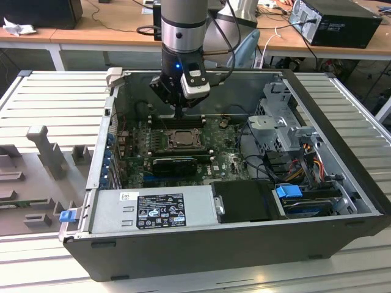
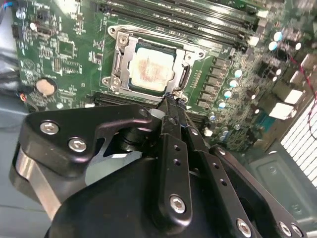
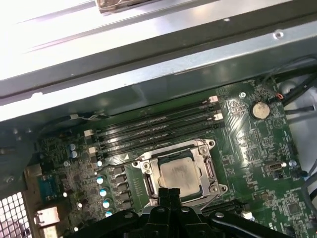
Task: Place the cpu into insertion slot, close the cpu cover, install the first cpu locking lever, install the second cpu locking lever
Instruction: 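Install the first cpu locking lever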
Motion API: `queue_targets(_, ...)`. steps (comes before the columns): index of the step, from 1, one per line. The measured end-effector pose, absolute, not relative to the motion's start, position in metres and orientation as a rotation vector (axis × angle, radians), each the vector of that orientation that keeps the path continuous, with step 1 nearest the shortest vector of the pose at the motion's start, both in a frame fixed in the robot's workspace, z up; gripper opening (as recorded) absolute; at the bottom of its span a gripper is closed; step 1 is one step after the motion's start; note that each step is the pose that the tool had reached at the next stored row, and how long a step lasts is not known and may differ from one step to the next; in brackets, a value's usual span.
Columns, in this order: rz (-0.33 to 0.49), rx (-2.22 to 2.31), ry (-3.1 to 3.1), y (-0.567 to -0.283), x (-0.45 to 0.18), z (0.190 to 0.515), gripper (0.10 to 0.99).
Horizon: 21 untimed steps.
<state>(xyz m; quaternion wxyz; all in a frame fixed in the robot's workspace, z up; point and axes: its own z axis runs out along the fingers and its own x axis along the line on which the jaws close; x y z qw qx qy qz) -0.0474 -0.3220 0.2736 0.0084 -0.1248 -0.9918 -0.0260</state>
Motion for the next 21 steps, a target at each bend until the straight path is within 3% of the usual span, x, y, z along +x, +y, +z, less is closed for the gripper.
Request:
queue_targets(5,-0.088,-0.377,-3.115,-0.3228,-0.0515,0.2732,0.106)
queue_targets(21,-0.089,0.258,-3.145,-0.3229,-0.0515,0.2661,0.106)
